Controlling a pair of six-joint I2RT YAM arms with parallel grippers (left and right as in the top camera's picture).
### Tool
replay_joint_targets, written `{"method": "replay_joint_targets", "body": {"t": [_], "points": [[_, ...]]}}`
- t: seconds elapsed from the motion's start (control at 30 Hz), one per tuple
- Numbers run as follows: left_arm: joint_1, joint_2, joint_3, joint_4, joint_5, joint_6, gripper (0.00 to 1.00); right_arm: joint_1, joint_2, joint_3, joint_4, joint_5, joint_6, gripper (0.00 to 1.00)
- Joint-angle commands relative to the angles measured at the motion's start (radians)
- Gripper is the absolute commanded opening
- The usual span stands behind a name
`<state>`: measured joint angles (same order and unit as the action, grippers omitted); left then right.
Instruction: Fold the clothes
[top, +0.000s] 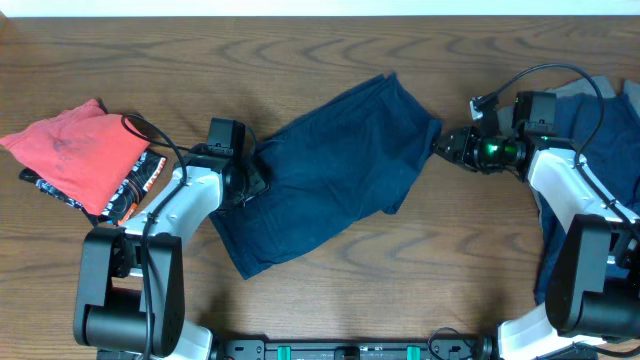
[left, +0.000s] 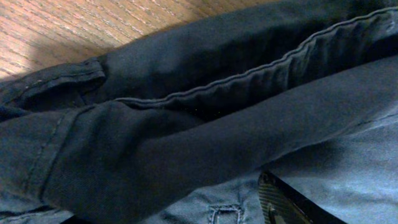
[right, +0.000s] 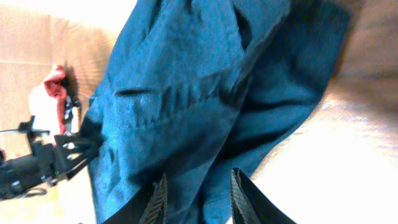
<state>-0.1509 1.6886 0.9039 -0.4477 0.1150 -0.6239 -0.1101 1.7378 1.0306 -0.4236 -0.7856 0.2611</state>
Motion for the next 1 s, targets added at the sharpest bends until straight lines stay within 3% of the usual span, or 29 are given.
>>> {"method": "replay_joint_targets", "body": {"t": [0.0, 0.3, 0.5, 0.67, 0.73, 0.83, 0.87, 0.97], "points": [[0.012, 0.025, -0.036, -0.021, -0.048, 0.010, 0.63, -0.008, -0.026, -0.003, -0.012, -0.057, 0.023, 0.33], [0.012, 0.025, -0.036, -0.022, -0.048, 0.010, 0.63, -0.010, -0.042, -0.003, -0.004, -0.086, 0.048, 0.46], [0.012, 0.025, -0.036, -0.022, -0.048, 0.010, 0.63, -0.011, -0.059, -0.001, 0.007, -0.081, 0.085, 0.46], [0.012, 0.025, -0.036, -0.022, -0.048, 0.010, 0.63, -0.010, -0.067, -0.001, -0.015, 0.081, 0.146, 0.50], [0.012, 0.025, -0.036, -0.022, -0.048, 0.010, 0.63, -0.009, -0.067, -0.001, -0.035, 0.138, 0.146, 0.46], [0.012, 0.025, -0.036, -0.022, -0.048, 0.010, 0.63, 0.002, -0.064, -0.001, -0.036, 0.236, 0.146, 0.18], [0.012, 0.025, -0.036, -0.022, -0.048, 0.010, 0.63, 0.008, -0.062, -0.001, -0.031, 0.256, 0.145, 0.14], [0.012, 0.025, -0.036, -0.022, -0.048, 0.010, 0.63, 0.028, -0.051, -0.001, -0.013, 0.325, 0.144, 0.16]]}}
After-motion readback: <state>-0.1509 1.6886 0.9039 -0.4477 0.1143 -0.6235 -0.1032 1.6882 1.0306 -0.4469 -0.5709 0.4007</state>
